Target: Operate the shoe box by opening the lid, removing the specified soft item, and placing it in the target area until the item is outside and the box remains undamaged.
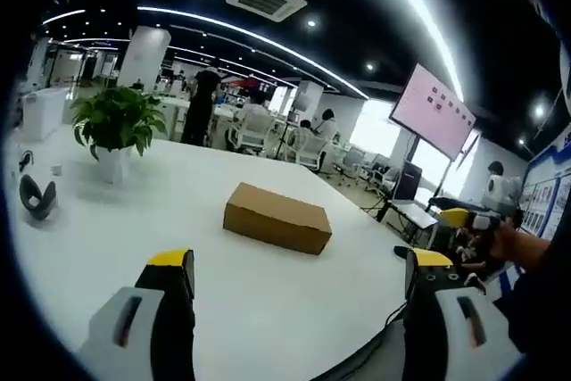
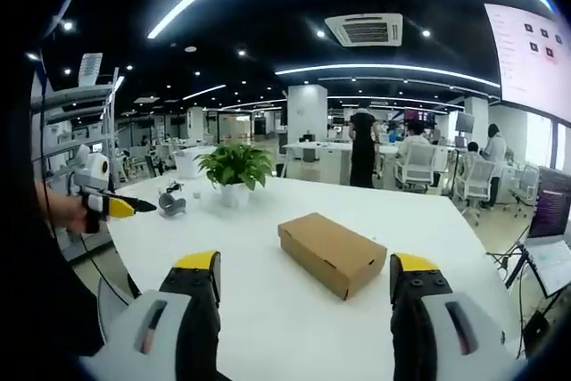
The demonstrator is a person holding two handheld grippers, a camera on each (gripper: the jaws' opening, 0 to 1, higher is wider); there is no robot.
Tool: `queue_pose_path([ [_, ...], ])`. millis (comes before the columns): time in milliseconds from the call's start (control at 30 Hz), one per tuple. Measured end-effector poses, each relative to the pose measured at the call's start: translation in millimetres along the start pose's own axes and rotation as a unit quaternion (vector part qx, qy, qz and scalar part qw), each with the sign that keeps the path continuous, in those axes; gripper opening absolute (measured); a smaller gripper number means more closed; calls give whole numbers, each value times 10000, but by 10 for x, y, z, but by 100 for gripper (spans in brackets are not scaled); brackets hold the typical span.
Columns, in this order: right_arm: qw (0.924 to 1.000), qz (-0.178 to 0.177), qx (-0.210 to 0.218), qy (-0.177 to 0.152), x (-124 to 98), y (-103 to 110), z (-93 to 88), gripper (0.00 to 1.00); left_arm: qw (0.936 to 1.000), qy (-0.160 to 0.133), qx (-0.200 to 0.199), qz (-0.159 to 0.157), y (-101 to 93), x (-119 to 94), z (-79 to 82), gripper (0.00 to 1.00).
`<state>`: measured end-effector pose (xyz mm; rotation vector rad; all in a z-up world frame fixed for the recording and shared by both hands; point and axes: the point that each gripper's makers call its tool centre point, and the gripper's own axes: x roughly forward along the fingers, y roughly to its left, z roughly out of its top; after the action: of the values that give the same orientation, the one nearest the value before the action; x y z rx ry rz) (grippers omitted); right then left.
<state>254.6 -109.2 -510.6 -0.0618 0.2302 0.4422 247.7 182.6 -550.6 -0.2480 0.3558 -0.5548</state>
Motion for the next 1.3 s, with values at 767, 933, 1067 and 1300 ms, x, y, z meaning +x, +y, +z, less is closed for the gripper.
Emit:
queue_pose_path([
  [767,9994,-105,-233,226,-130,165,-72,62,9995,9,-215,-246,4,10,-20,97],
  [933,9997,-57,-99,206,-120,225,-67,61,9997,125,0,-212,40,9,-57,92],
  [1067,9992,-87,-214,329,-106,241,-93,60,9974,613,382,-69,129,11,-223,76],
  [1300,9992,-256,-189,260,-102,249,-30,70,9982,523,212,-187,132,22,-214,84],
])
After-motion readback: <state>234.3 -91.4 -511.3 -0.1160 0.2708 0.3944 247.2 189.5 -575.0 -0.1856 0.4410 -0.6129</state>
